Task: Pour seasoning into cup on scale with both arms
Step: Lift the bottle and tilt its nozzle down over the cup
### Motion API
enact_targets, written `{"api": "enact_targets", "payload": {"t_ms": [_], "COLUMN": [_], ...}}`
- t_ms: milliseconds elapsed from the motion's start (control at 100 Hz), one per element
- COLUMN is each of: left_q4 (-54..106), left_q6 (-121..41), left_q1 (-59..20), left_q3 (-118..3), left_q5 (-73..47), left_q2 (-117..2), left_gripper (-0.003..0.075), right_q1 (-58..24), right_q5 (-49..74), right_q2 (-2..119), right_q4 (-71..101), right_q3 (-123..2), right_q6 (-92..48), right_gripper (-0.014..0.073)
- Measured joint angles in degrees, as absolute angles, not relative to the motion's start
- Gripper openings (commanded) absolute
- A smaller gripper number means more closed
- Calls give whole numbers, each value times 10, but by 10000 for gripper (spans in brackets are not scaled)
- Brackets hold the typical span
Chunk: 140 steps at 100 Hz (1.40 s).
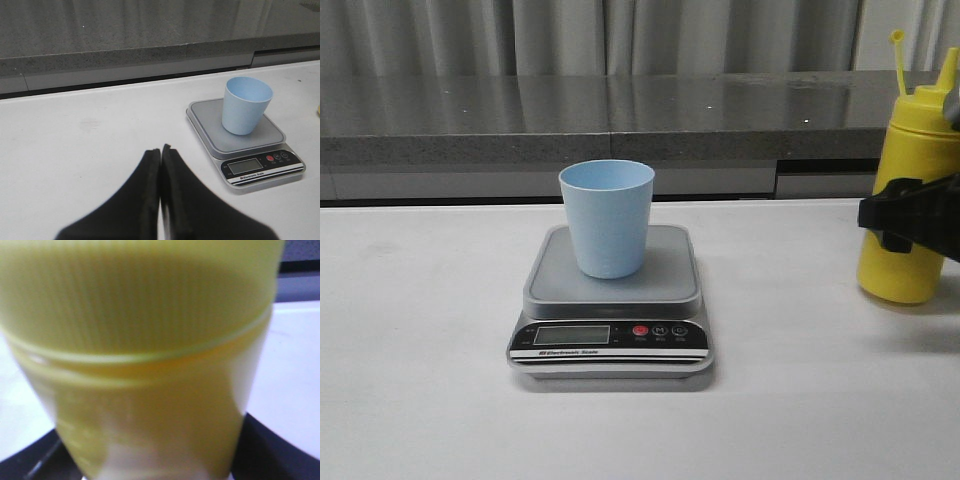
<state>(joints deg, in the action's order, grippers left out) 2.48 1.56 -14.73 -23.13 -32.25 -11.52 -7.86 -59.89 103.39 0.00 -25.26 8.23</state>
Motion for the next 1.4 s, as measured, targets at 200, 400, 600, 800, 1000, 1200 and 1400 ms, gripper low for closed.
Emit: {"api": "enact_targets", "payload": {"t_ms": [200,400,600,800,1000,1200,1400], "left_q4": [25,25,25,25,25,25,25], "left_q6": [16,16,16,16,16,16,16], "left_q1": [-147,-147,-147,-147,-147,-147,-147], "left_q3": [-231,-231,-231,-231,-231,-231,-231], "left_q5": [-322,-322,-322,-322,-322,-322,-322], "left_q2": [-115,-115,-115,-115,-115,-115,-115], "left_gripper": [-20,-20,-20,-20,-20,-20,-20], "right_q1": [-79,-80,-89,-139,-191,-229,-246], "right_q5": [-497,-285,-59,94,124,146,212], "right_q2": [968,888,834,828,828,828,835], "right_q4": [-50,-109,-212,-335,-459,-543,-556], "right_q3": [-263,-319,-409,-486,-518,-520,-559], "right_q6": [82,82,82,82,82,82,82], "right_gripper": [347,345,339,339,339,339,339]}}
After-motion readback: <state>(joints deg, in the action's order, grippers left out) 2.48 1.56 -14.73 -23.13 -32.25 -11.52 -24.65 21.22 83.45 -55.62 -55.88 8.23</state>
